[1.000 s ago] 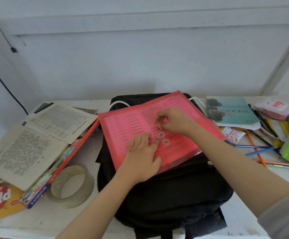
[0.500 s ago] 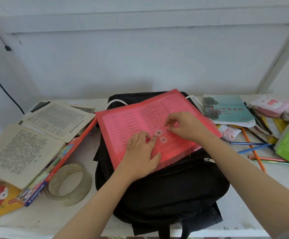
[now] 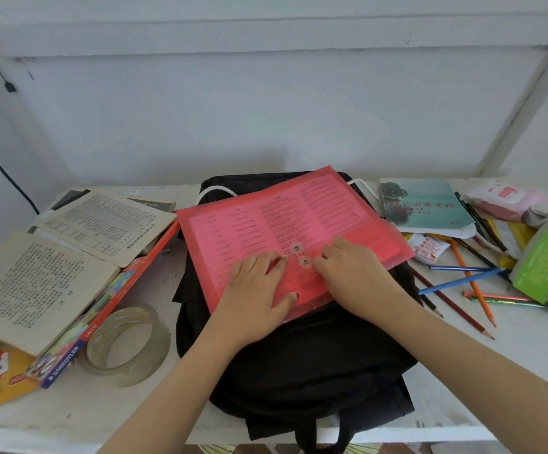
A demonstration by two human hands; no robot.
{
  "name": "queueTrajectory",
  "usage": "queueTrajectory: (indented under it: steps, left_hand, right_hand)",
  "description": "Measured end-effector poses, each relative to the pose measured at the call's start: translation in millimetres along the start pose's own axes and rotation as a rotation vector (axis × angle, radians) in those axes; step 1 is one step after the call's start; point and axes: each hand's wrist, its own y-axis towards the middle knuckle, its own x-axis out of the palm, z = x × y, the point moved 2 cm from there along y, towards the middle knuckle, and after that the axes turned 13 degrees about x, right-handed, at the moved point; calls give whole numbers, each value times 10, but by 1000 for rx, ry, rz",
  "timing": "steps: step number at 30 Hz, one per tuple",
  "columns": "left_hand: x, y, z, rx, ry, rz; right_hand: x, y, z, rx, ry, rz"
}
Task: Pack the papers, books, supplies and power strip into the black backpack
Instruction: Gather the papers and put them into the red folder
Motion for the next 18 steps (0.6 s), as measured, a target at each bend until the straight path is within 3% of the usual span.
queueTrajectory:
  steps: [18]
  left_hand:
    - [60,-40,-25,23,54,21]
  right_hand:
    - [3,-43,142,-6,-108,-50]
